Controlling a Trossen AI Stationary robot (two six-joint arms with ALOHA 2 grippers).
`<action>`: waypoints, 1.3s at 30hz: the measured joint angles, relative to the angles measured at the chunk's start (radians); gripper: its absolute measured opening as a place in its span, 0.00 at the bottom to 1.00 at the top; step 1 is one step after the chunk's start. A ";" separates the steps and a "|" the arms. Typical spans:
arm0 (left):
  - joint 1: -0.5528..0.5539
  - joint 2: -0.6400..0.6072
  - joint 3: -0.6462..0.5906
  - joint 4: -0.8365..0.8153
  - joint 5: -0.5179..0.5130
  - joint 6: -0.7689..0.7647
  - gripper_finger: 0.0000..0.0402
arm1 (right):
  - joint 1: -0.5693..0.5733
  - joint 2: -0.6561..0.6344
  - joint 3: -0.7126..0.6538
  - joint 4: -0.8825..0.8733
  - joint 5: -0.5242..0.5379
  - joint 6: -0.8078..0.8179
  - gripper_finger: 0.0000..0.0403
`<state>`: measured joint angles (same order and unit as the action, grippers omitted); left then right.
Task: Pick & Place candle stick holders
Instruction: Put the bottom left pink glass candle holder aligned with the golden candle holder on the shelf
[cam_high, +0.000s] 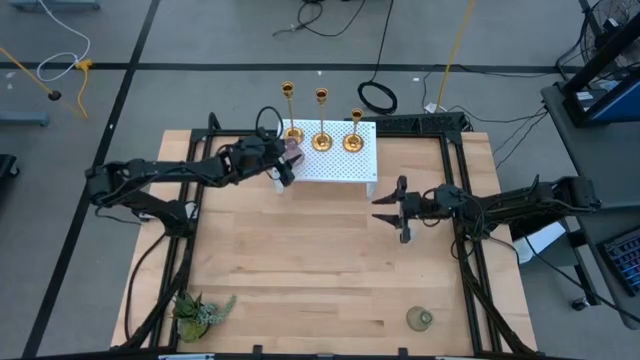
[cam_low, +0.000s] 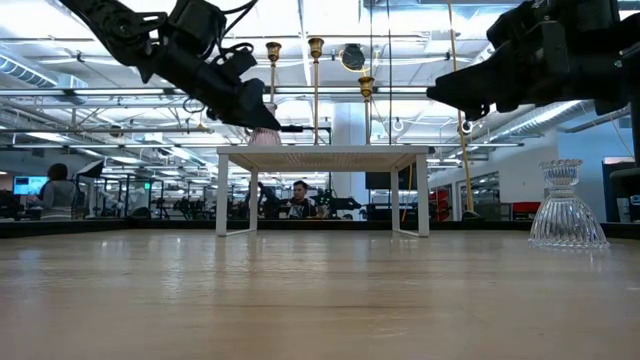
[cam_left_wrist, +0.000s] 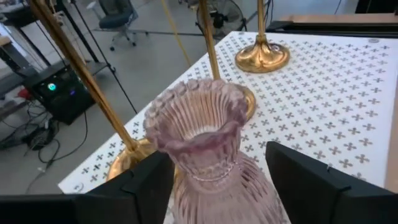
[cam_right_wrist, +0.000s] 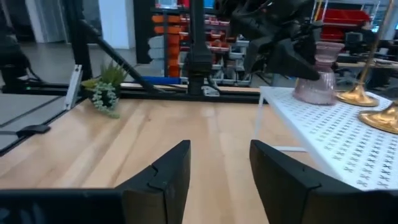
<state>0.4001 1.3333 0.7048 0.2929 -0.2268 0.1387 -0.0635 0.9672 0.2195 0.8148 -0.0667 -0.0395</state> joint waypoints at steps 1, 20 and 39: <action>-0.004 -0.001 0.000 0.003 -0.001 0.008 0.66 | 0.000 0.000 0.000 -0.001 -0.018 0.000 0.41; -0.047 -0.026 0.000 -0.005 -0.058 0.051 0.68 | 0.000 -0.085 0.000 -0.179 -0.068 0.005 0.63; -0.089 -0.100 -0.001 -0.046 -0.072 0.062 0.68 | 0.153 -0.304 0.000 -0.545 -0.008 -0.026 0.62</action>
<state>0.3115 1.2329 0.7037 0.2473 -0.2991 0.2010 0.0898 0.6637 0.2192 0.2702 -0.0747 -0.0654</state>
